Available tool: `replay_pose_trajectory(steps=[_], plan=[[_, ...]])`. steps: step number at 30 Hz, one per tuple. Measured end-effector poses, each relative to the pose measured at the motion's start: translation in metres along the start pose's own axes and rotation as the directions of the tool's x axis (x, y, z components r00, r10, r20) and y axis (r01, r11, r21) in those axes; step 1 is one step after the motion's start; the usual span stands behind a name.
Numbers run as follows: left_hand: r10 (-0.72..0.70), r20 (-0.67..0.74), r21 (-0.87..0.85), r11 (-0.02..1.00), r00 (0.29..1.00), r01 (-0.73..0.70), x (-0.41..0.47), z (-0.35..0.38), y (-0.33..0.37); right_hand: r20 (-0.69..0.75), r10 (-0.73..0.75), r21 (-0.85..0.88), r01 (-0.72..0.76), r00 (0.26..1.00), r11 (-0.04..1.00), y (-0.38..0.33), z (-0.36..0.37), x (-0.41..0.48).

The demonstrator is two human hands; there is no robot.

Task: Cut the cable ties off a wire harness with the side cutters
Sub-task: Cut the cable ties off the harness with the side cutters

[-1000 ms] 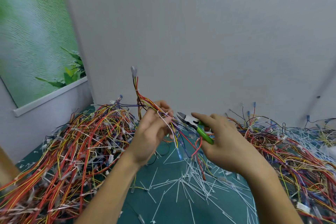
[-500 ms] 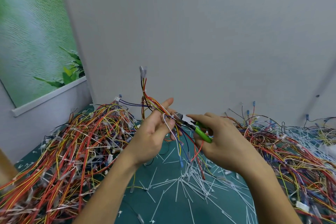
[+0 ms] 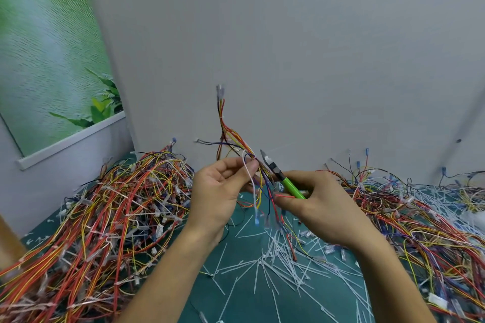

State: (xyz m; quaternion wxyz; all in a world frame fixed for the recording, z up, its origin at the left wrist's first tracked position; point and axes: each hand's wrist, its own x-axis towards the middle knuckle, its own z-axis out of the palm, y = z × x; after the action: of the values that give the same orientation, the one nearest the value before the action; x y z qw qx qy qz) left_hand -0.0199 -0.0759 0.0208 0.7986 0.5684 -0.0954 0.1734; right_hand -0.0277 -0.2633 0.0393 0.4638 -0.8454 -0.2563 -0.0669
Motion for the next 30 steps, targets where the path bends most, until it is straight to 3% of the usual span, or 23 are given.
replay_pose_trajectory(steps=[8,14,20,30], plan=[[0.016,-0.057,0.078,0.997,0.998,-0.012,-0.002,-0.002,-0.001,0.038,0.082,0.036,-0.084,0.996,0.996,-0.004,0.007,0.001],[0.162,-0.038,0.242,0.959,0.986,-0.148,-0.003,-0.003,-0.004,-0.024,0.085,-0.058,-0.086,0.996,0.995,-0.001,0.015,0.001],[0.174,-0.012,0.291,0.943,0.985,-0.164,-0.001,-0.008,-0.004,-0.010,0.120,0.007,-0.120,0.993,0.993,-0.007,0.014,0.000],[0.271,0.041,0.388,0.883,0.962,-0.265,-0.003,-0.007,-0.001,0.091,0.254,0.317,-0.270,0.963,0.909,-0.017,0.021,0.000]])
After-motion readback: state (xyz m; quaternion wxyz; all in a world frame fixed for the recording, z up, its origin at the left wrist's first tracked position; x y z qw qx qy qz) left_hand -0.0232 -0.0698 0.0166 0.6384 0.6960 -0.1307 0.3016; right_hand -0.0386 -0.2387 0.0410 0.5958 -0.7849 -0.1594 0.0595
